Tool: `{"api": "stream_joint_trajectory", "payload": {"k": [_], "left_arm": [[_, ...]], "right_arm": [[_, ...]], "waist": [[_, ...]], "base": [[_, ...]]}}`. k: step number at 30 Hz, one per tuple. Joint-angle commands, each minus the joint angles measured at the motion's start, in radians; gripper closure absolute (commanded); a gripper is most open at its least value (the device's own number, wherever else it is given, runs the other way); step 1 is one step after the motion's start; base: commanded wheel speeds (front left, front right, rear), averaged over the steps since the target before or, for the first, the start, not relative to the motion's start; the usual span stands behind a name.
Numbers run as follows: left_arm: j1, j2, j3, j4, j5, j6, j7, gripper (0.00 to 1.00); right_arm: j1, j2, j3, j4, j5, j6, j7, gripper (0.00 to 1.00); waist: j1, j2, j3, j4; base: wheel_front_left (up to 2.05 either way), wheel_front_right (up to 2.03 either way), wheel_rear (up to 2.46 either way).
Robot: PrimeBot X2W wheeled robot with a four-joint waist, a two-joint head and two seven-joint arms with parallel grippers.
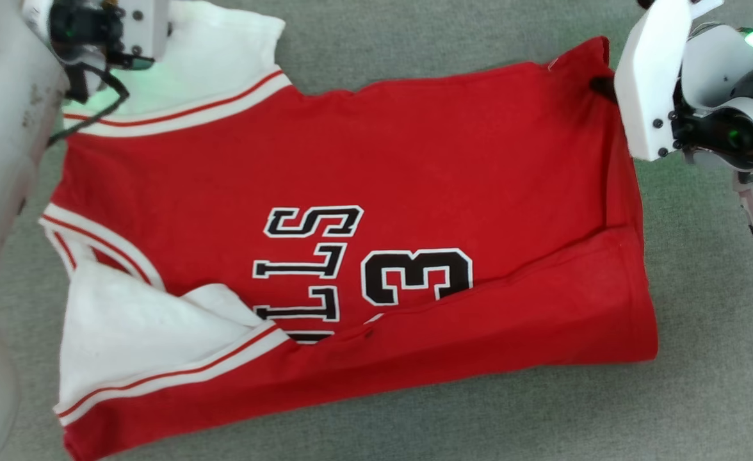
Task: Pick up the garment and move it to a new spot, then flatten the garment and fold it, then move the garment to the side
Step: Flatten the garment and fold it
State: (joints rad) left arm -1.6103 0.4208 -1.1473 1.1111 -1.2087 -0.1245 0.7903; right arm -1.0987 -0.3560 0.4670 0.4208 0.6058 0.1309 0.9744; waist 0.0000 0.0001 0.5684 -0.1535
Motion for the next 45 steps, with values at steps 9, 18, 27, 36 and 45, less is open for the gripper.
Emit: {"api": "stream_joint_trajectory", "payload": {"k": [9, 18, 27, 36, 45], "left_arm": [[0.042, 0.026, 0.012, -0.073, -0.036, -0.007, -0.061, 1.00], [0.118, 0.088, 0.003, -0.204, -0.077, -0.007, -0.072, 1.00], [0.271, 0.190, -0.034, -0.390, -0.110, 0.038, -0.002, 1.00], [0.466, 0.300, -0.074, -0.734, -0.155, 0.197, 0.071, 1.00], [0.577, 0.306, -0.093, -0.826, -0.179, 0.266, 0.067, 1.00]], "right_arm": [[0.071, -0.067, 0.002, -0.024, 0.044, 0.000, -0.105, 1.00], [0.226, -0.173, -0.005, -0.130, 0.101, 0.000, -0.163, 1.00], [0.467, -0.262, -0.085, -0.278, 0.132, 0.000, -0.172, 1.00], [0.716, -0.241, -0.222, -0.399, 0.131, 0.000, -0.122, 1.00], [0.842, -0.174, -0.281, -0.457, 0.086, 0.000, -0.022, 1.00]], "waist": [[0.0000, -0.0001, -0.114, 0.079], [0.0000, -0.0001, -0.239, 0.159], [0.0000, -0.0001, -0.342, 0.212], [0.0000, -0.0001, -0.367, 0.239], [0.0000, -0.0001, -0.375, 0.229]], "base": [[0.00, 0.00, 0.00], [0.00, 0.00, 0.00], [0.00, 0.00, 0.00], [0.00, 0.00, 0.00], [0.00, 0.00, 0.00]]}}
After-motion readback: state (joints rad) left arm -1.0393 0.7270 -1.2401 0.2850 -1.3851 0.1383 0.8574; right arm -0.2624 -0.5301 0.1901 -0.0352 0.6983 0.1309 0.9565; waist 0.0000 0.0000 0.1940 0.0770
